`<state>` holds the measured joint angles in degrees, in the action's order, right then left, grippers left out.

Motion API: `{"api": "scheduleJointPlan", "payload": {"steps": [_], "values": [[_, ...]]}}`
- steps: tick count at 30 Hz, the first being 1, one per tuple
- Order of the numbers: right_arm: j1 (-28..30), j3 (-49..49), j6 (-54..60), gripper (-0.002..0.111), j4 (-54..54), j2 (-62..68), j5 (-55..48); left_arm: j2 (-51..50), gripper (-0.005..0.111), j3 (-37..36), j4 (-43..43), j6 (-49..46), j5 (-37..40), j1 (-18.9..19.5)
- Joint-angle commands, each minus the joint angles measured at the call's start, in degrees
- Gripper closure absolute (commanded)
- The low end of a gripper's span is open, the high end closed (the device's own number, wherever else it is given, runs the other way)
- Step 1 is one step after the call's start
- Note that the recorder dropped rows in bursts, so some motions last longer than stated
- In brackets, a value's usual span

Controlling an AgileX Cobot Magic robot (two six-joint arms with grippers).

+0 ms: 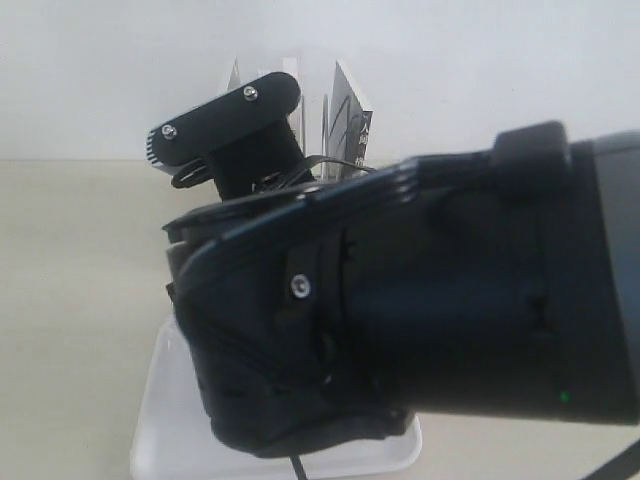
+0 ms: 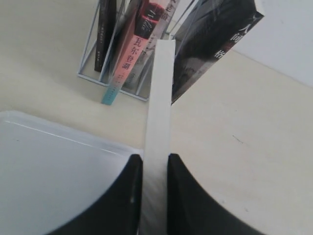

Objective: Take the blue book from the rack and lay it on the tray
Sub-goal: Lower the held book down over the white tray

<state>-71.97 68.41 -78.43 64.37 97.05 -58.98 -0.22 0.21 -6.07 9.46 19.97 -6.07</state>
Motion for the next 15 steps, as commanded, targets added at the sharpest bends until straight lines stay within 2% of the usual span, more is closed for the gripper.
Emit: {"api": "scheduleJointPlan", "payload": {"steps": [1, 10, 15], "values": [[0.1, 0.1, -0.3, 0.108, 2.1, -0.3, -1.1, 0.2, 0.102, -0.2, 0.0, -0.1, -0.2, 0.1], [0.1, 0.1, -0.4, 0.108, 2.5, 3.6, -3.3, 0.2, 0.102, -0.2, 0.0, -0.1, -0.2, 0.1], [0.1, 0.1, -1.4, 0.108, 2.6, 5.1, -0.7, 0.2, 0.102, -0.2, 0.0, -0.1, -0.2, 0.1]]}}
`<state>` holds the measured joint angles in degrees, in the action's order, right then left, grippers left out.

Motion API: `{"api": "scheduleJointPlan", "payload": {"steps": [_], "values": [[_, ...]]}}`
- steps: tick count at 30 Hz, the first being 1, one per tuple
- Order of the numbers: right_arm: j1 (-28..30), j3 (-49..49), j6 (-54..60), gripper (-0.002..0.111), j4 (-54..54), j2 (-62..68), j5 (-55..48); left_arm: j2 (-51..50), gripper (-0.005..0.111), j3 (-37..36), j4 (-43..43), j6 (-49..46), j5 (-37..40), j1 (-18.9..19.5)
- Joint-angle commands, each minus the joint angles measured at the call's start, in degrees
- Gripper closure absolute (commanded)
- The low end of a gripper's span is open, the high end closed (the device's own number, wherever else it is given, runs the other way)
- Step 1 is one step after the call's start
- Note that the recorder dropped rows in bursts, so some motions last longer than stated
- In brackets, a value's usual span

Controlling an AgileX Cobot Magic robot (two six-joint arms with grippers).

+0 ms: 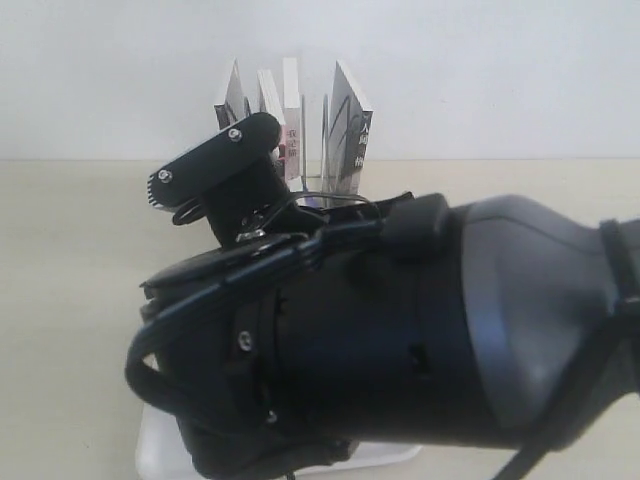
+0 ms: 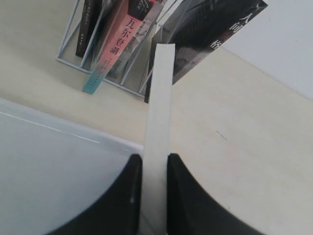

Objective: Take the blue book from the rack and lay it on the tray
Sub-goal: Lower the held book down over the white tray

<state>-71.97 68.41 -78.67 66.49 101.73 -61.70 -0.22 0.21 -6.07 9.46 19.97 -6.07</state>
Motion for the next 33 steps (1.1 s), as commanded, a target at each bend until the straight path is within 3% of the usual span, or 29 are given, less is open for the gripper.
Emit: {"api": "scheduleJointPlan", "payload": {"steps": [1, 7, 14, 33], "values": [[0.1, 0.1, -1.4, 0.108, 0.5, 0.5, 3.7, 0.2, 0.102, -0.2, 0.0, -0.1, -0.2, 0.1], [0.1, 0.1, -3.2, 0.105, 1.5, 0.8, 9.8, 0.2, 0.102, -0.2, 0.0, -0.1, -0.2, 0.1], [0.1, 0.1, -3.7, 0.070, 1.8, 0.8, 13.9, 0.2, 0.102, -0.2, 0.0, -0.1, -0.2, 0.1], [0.1, 0.3, -8.2, 0.070, 7.0, -0.8, 16.3, 0.2, 0.102, -0.2, 0.0, -0.1, -0.2, 0.1]]}}
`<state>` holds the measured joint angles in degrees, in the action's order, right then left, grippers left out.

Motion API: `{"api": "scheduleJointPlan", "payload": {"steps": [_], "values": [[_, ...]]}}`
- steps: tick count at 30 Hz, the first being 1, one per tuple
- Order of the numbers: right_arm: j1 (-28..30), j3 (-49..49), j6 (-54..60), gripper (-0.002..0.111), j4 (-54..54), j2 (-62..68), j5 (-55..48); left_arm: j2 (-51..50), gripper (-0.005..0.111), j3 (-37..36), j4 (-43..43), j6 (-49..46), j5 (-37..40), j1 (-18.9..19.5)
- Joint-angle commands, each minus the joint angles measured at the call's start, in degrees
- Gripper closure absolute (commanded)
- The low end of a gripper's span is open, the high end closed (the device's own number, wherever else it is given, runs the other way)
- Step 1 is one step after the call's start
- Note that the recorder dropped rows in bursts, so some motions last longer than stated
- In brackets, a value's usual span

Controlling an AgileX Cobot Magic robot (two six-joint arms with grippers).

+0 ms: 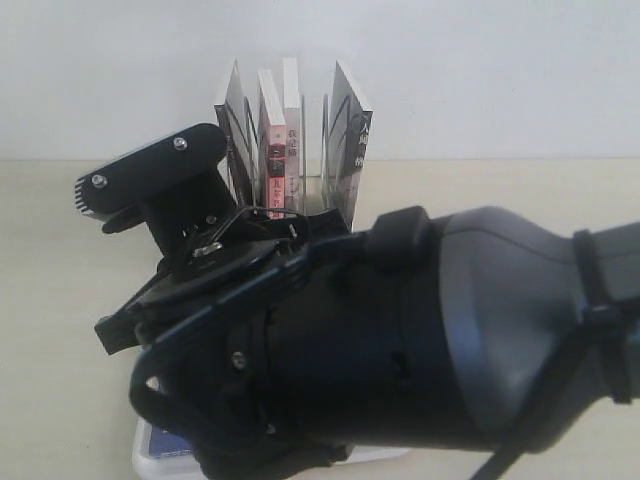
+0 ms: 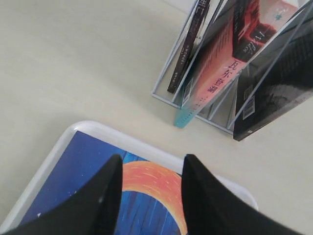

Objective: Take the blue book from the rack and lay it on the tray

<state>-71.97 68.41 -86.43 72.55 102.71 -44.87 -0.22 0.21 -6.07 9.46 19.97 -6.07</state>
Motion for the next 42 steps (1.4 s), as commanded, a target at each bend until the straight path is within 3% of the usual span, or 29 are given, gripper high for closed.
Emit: {"api": "scheduleJointPlan", "payload": {"steps": [1, 13, 18, 20, 23, 25, 32, 42], "values": [[0.1, 0.3, -0.5, 0.070, 0.9, -2.3, -0.5, 0.2, 0.102, -0.2, 0.0, -0.1, -0.2, 0.1], [0.0, 0.3, 21.8, 0.071, -15.6, -15.1, -3.9, 0.2, 0.102, -0.2, 0.0, -0.1, -0.2, 0.1], [0.0, 0.3, 28.0, 0.071, -16.2, -19.5, -10.7, 0.2, 0.102, -0.2, 0.0, -0.1, -0.2, 0.1], [0.0, 0.3, 29.9, 0.077, -15.7, -21.2, -14.5, 0.2, 0.102, -0.2, 0.0, -0.1, -0.2, 0.1], [0.0, 0.2, 31.9, 0.097, -15.5, -23.8, -17.9, 0.2, 0.102, -0.2, 0.0, -0.1, -0.2, 0.1], [0.0, 0.2, 31.9, 0.108, -15.6, -25.7, -19.1, 0.2, 0.102, -0.2, 0.0, -0.1, -0.2, 0.1], [0.0, -9.6, 27.6, 0.108, -14.4, -33.6, -12.3, 0.2, 0.102, -0.2, 0.0, -0.1, -0.2, 0.1], [0.0, -27.3, 1.7, 0.108, -0.6, -41.7, -7.8, 0.2, 0.102, -0.2, 0.0, -0.1, -0.2, 0.1]]}}
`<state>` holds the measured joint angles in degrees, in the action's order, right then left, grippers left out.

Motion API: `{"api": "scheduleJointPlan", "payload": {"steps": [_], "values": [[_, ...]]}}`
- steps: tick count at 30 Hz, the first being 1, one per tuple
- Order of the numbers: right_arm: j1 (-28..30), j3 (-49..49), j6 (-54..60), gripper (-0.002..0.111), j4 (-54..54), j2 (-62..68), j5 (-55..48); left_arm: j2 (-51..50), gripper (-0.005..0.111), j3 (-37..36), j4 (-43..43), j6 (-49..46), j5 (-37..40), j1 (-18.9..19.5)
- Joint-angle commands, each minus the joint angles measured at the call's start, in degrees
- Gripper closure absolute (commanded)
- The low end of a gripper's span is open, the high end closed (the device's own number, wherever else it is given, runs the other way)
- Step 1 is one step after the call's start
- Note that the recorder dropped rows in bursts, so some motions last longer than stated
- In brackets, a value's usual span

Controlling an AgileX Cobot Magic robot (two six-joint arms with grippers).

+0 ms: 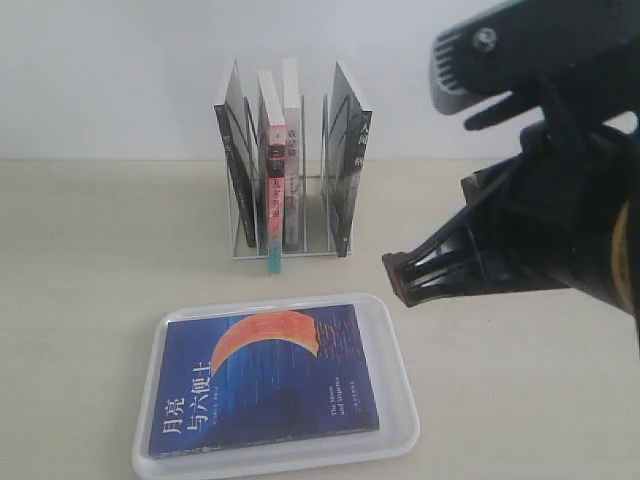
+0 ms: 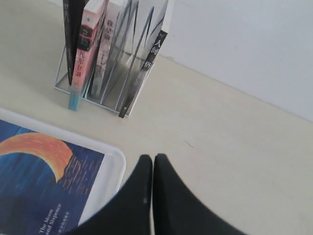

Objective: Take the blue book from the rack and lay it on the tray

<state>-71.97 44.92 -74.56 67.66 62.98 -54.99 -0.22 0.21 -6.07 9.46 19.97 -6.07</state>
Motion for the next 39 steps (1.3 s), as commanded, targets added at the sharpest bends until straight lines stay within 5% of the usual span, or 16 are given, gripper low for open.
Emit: {"api": "scheduleJointPlan", "payload": {"steps": [1, 15, 27, 30, 35, 39], "values": [[0.0, -4.3, -12.0, 0.108, 3.3, -1.9, 2.2, 0.2, 0.102, -0.2, 0.0, -0.1, -0.2, 0.1], [0.0, -4.5, -11.9, 0.108, -2.7, -1.8, 0.4, 0.2, 0.102, -0.2, 0.0, -0.1, -0.2, 0.1], [0.1, -4.5, -11.2, 0.108, 7.9, -1.8, -5.7, 0.2, 0.102, -0.2, 0.0, -0.1, -0.2, 0.1], [0.7, -7.9, -14.7, 0.108, 13.0, -2.8, 2.4, 0.2, 0.102, -0.2, 0.0, -0.1, -0.2, 0.1], [9.6, -18.1, -26.8, 0.108, 32.3, -9.4, 30.9, 0.2, 0.102, -0.2, 0.0, -0.1, -0.2, 0.1], [18.1, -23.4, -35.1, 0.108, 32.3, -16.5, 34.3, 0.2, 0.102, -0.2, 0.0, -0.1, -0.2, 0.1]]}}
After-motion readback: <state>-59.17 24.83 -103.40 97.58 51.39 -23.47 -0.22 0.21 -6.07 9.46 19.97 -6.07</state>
